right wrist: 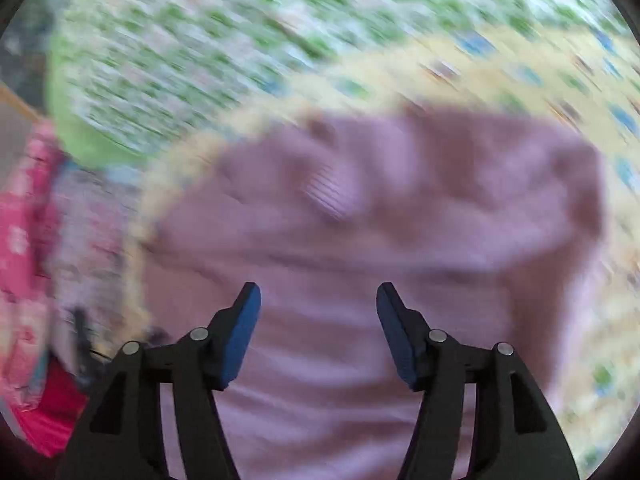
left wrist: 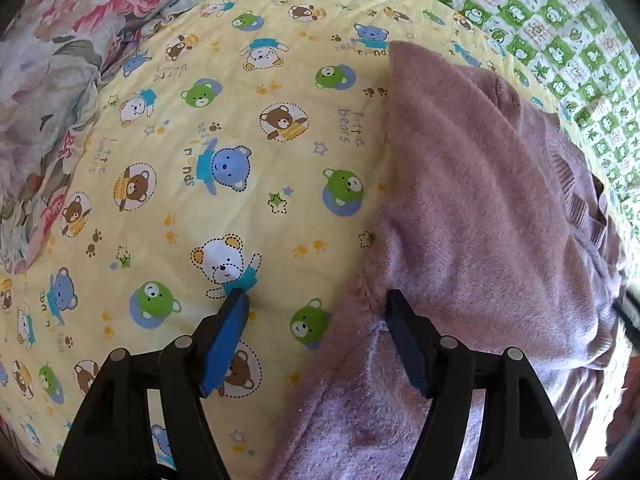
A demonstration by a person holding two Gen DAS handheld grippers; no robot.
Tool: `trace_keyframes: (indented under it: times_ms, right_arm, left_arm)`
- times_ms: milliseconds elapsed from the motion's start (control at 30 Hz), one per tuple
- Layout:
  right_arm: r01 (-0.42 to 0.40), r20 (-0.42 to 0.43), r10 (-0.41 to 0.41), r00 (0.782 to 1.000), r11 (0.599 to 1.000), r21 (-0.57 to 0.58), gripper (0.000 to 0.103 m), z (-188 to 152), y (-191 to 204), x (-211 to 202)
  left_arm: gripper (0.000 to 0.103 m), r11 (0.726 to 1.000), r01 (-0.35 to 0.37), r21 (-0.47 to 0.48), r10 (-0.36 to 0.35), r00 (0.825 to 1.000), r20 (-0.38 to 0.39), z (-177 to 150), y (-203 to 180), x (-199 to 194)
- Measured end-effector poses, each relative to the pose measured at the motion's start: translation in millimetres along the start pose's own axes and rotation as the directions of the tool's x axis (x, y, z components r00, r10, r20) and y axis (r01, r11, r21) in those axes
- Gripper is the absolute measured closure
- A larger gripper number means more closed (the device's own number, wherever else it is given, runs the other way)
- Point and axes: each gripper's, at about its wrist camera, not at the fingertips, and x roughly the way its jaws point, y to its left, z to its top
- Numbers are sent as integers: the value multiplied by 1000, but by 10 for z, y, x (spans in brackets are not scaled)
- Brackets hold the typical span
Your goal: Fold small clothes
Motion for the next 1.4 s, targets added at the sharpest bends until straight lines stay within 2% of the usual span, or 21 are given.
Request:
trace_keyframes:
  times_ms: [33,67,100,133,233,333,600,800,1000,1133,1267,1400]
  right_arm:
    - [82,-10,-81,997,995,49,42,-60,-205,-6]
    - [65,7,-66,998,993,94,43,-101,-334,-59]
    - [-21,60,11,998,984,176,43,-185,-519,-213]
    - [-56,92,37,995,976,209,43,-239,-595,-325]
    - [-25,159,-10,987,976,215,42,-444,-669,-693]
    - [-63,189,24,982,977,205,41,-726,-729,-956]
    - [-52,145,30,989,988,149,41,-1636,-681,-1315]
    - [-62,80,49,996,985,160,41,-2352,-731,-1391]
    - [-89,25,86,996,984,157,41,-2950,-732,-1383]
    - [-111,3,112,994,984,136,41,-3224,-709,-1318]
    - [-146,41,141,989,980,135,41,-3336,-751,-1328]
    - [-206,27,205,978,973,107,42,-3362,-719,-1289]
  left_arm:
    - [32,1000,-6,4,6,1000,-3,0,-21,-9]
    - [32,1000,-9,10,9,1000,-6,-1,-30,-26]
    - [32,1000,-11,14,11,1000,-8,-11,-44,-54]
    - [32,1000,-10,22,10,1000,-10,-28,-46,-85]
    - [33,998,8,58,-7,1000,-16,-158,-26,-212]
    - [32,994,56,94,-53,998,-42,-376,23,-353]
    - [28,963,214,164,-189,970,-154,-1157,266,-711]
    - [27,938,230,260,-171,958,-232,-1895,380,-840]
    - [26,925,245,290,-167,949,-267,-2365,517,-853]
    - [22,918,252,306,-165,945,-284,-2544,582,-841]
    - [21,916,268,299,-168,932,-321,-2751,647,-793]
    - [21,912,250,326,-157,946,-285,-2892,621,-789]
